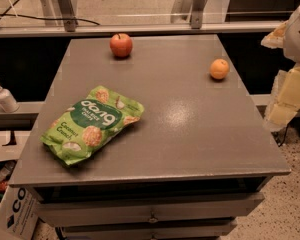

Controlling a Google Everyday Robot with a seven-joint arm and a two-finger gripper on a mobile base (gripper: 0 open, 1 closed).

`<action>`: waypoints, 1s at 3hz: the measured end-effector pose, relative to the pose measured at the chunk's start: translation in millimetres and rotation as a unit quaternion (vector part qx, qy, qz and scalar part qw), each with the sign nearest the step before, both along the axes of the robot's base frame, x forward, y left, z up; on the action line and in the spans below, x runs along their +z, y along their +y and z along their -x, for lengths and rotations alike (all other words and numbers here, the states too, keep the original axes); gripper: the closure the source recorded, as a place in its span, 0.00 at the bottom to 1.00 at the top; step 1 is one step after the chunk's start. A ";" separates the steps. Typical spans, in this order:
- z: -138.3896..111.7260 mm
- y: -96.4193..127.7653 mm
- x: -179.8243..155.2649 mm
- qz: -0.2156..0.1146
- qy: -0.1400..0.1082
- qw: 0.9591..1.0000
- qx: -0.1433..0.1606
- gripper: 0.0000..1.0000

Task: Move green rice chip bag near apple

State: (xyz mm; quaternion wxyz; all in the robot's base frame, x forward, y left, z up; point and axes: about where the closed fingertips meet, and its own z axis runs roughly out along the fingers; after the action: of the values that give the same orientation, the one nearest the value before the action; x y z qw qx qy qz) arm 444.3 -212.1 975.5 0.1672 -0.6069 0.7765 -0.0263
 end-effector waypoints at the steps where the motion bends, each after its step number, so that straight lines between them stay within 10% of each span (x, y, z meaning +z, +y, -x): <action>1: -6.7 27.5 -14.4 -0.045 0.011 0.999 0.028 0.00; 3: 4.0 130.3 -32.1 -0.152 0.036 0.983 0.100 0.00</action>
Offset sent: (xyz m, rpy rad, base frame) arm -0.0045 0.1476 -0.0490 0.3473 0.1202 0.2381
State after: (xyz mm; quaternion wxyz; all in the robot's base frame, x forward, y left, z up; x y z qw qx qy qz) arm 440.4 -81.7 943.4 0.2308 -0.6496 0.7125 0.1305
